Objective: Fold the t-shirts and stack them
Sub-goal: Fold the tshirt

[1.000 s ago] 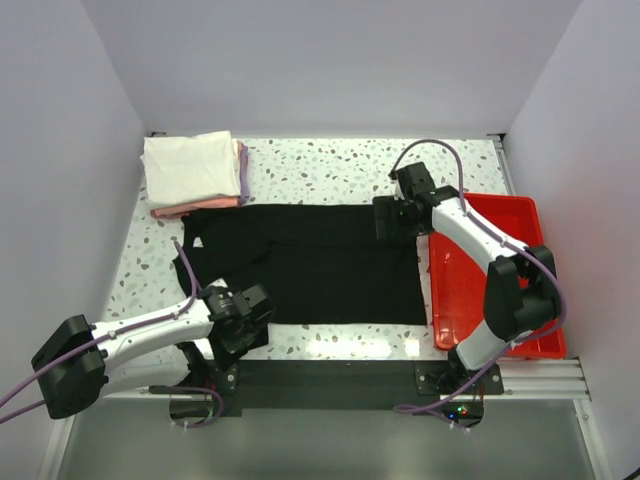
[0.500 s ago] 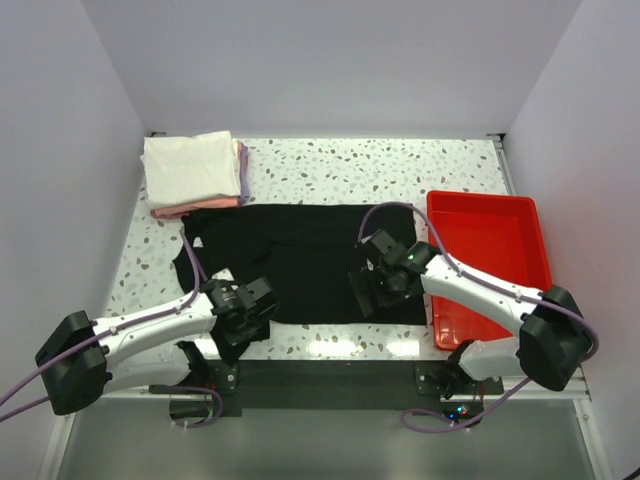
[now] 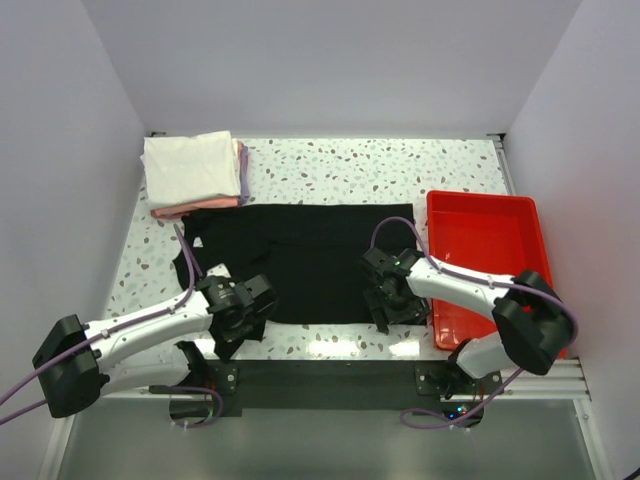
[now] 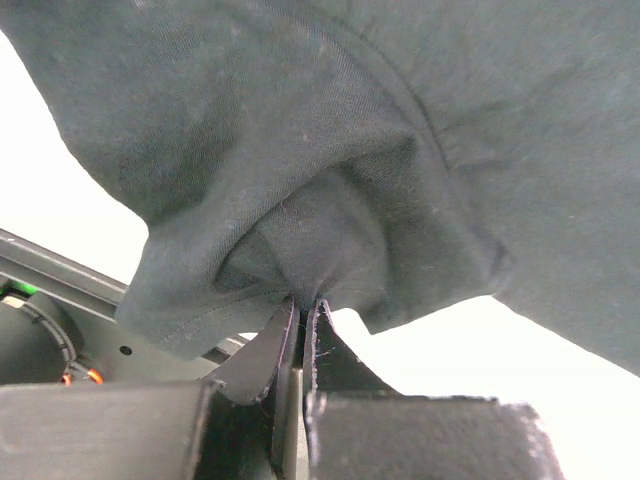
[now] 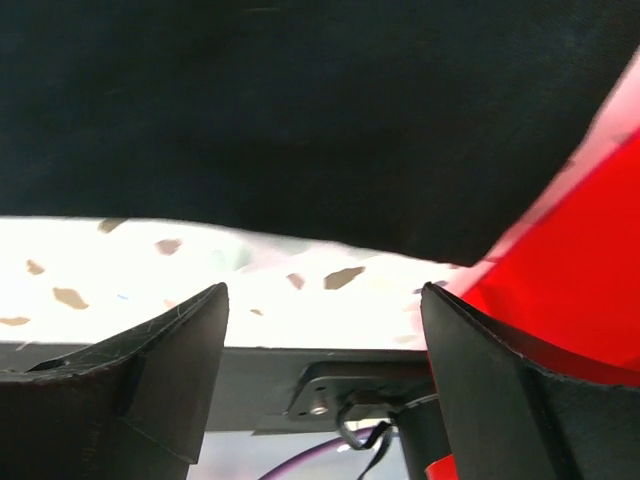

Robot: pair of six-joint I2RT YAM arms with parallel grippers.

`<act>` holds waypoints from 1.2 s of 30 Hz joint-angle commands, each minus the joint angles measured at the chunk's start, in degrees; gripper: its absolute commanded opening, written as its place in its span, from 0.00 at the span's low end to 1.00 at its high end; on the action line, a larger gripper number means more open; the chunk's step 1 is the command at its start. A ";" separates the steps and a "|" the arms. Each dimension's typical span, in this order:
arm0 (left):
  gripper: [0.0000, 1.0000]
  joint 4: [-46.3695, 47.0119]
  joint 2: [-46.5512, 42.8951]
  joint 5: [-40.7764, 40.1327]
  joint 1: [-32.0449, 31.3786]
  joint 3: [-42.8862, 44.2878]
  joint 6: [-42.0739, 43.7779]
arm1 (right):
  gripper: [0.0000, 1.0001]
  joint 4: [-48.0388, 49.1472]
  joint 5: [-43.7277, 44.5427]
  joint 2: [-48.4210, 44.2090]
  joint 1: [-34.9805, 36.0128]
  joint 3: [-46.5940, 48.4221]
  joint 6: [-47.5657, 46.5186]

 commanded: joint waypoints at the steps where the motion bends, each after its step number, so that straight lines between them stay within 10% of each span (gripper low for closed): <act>1: 0.00 -4.47 -0.02 -4.80 0.19 3.67 -0.75 | 0.80 -1.87 5.93 2.04 -0.49 0.32 2.44; 22: 0.00 -8.25 0.60 -8.75 0.45 7.10 -2.41 | 0.24 5.25 3.75 6.79 -4.36 -0.39 -2.38; 36: 0.00 -9.31 1.66 -11.30 2.74 10.09 -0.22 | 0.35 6.47 0.41 11.01 -6.91 1.46 -4.75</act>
